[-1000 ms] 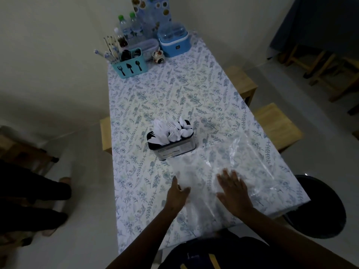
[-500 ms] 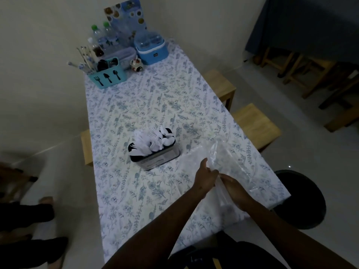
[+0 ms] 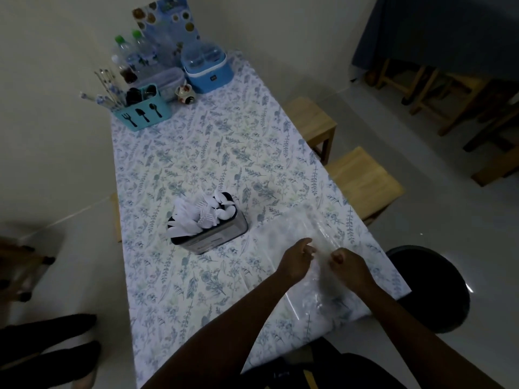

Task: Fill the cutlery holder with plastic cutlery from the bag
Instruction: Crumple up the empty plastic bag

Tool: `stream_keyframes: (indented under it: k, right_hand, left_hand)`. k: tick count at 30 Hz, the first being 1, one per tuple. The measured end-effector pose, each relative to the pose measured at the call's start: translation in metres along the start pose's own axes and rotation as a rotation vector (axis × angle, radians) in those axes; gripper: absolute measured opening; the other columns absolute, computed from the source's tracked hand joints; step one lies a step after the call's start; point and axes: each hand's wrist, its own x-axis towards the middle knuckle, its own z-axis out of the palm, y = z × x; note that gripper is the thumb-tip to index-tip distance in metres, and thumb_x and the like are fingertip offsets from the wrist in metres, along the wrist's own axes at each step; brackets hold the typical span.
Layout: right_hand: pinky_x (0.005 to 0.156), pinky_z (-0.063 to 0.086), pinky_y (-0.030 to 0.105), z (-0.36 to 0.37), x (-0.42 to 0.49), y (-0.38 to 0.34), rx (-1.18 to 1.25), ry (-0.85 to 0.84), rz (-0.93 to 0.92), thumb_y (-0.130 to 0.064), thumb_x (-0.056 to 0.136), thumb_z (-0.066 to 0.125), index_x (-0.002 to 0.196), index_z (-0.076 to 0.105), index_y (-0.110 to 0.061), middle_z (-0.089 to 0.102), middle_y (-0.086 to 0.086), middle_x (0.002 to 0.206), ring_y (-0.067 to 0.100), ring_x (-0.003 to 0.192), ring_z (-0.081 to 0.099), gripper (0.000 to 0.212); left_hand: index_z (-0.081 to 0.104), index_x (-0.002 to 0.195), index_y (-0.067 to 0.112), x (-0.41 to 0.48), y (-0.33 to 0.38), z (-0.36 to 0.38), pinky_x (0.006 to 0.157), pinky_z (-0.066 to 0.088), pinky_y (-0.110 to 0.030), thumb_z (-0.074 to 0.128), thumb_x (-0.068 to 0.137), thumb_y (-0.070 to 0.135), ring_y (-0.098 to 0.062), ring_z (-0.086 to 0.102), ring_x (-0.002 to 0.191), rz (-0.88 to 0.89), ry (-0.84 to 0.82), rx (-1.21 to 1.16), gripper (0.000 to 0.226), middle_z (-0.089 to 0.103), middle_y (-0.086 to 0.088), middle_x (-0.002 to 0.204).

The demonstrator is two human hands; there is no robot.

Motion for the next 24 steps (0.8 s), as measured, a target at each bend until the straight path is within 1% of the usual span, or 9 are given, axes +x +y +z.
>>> stream_keyframes:
  k: [2, 4, 7, 10, 13, 17, 20, 22, 24]
  right_hand:
    - [0.057, 0.036, 0.024, -0.001, 0.002, 0.007, 0.011, 0.043, 0.024, -0.017, 0.090, 0.053, 0.074, 0.052, -0.020, 0.056, -0.003, 0.074, 0.021, 0.076, 0.058, 0.016]
    - [0.061, 0.038, 0.028, -0.004, 0.007, 0.009, 0.066, 0.049, 0.063, -0.014, 0.090, 0.050, 0.079, 0.052, -0.017, 0.055, -0.001, 0.075, 0.020, 0.074, 0.055, 0.012]
    - [0.057, 0.037, 0.029, -0.007, 0.012, 0.011, 0.079, 0.060, 0.059, -0.013, 0.093, 0.047, 0.081, 0.050, -0.013, 0.055, 0.003, 0.075, 0.021, 0.072, 0.053, 0.012]
    - [0.056, 0.035, 0.029, -0.004, 0.012, 0.015, 0.051, 0.121, 0.005, -0.008, 0.093, 0.045, 0.076, 0.045, -0.014, 0.054, 0.003, 0.074, 0.023, 0.072, 0.053, 0.018]
    - [0.068, 0.042, 0.031, 0.004, 0.006, 0.020, -0.077, 0.254, -0.096, 0.000, 0.087, 0.050, 0.083, 0.051, -0.013, 0.054, 0.007, 0.087, 0.028, 0.084, 0.055, 0.013]
    - [0.071, 0.049, 0.044, 0.007, -0.003, 0.027, -0.400, 0.338, -0.106, -0.021, 0.073, 0.068, 0.112, 0.056, -0.010, 0.054, 0.014, 0.114, 0.035, 0.097, 0.052, 0.042]
    - [0.075, 0.047, 0.045, 0.005, -0.002, 0.031, -0.308, 0.287, -0.040, -0.029, 0.072, 0.071, 0.112, 0.054, -0.010, 0.055, 0.015, 0.107, 0.035, 0.096, 0.052, 0.048]
    - [0.077, 0.048, 0.042, 0.002, -0.002, 0.032, -0.170, 0.223, -0.032, -0.027, 0.073, 0.070, 0.107, 0.055, -0.013, 0.056, 0.010, 0.099, 0.030, 0.093, 0.053, 0.040]
    - [0.068, 0.045, 0.033, -0.003, -0.003, 0.031, -0.004, 0.176, -0.037, -0.020, 0.073, 0.070, 0.092, 0.056, -0.018, 0.054, 0.004, 0.088, 0.024, 0.084, 0.052, 0.024]
  left_hand:
    - [0.056, 0.125, 0.009, -0.003, -0.010, -0.001, 0.096, 0.048, -0.031, 0.049, 0.094, 0.011, -0.022, 0.060, 0.107, 0.231, 0.138, 0.430, 0.032, 0.062, -0.013, 0.122]
    - [0.060, 0.121, 0.011, -0.009, -0.020, 0.001, 0.099, 0.047, -0.040, 0.057, 0.089, 0.018, -0.024, 0.054, 0.116, 0.367, 0.277, 0.631, 0.032, 0.058, -0.007, 0.127]
    - [0.049, 0.134, 0.019, -0.021, -0.033, -0.001, 0.107, 0.035, -0.046, 0.055, 0.091, 0.039, -0.026, 0.028, 0.141, 0.257, 0.314, 0.846, 0.048, 0.035, -0.005, 0.151]
    - [0.030, 0.149, 0.022, -0.028, -0.048, -0.008, 0.117, 0.020, -0.049, 0.022, 0.090, 0.069, -0.025, 0.004, 0.150, 0.161, 0.192, 0.959, 0.075, 0.010, -0.002, 0.163]
    - [0.028, 0.151, 0.021, -0.035, -0.056, -0.012, 0.120, 0.021, -0.043, 0.022, 0.092, 0.065, -0.017, -0.007, 0.149, 0.242, 0.121, 0.861, 0.073, 0.000, 0.004, 0.162]
    - [0.034, 0.148, 0.018, -0.048, -0.055, -0.007, 0.111, 0.029, -0.028, 0.051, 0.095, 0.039, -0.020, -0.002, 0.149, 0.202, 0.369, 0.742, 0.060, 0.001, 0.003, 0.162]
    - [0.029, 0.147, 0.015, -0.050, -0.054, 0.002, 0.108, 0.041, -0.030, 0.073, 0.083, 0.019, -0.021, 0.032, 0.135, 0.042, 0.504, 0.424, 0.077, 0.027, -0.009, 0.147]
    - [0.030, 0.145, 0.015, -0.048, -0.048, 0.004, 0.099, 0.050, -0.031, 0.079, 0.076, 0.010, -0.023, 0.054, 0.116, -0.089, 0.546, 0.088, 0.085, 0.047, -0.011, 0.130]
    - [0.040, 0.137, 0.017, -0.045, -0.045, 0.000, 0.086, 0.055, -0.029, 0.082, 0.073, 0.012, -0.021, 0.064, 0.098, -0.177, 0.538, -0.042, 0.076, 0.062, -0.007, 0.109]
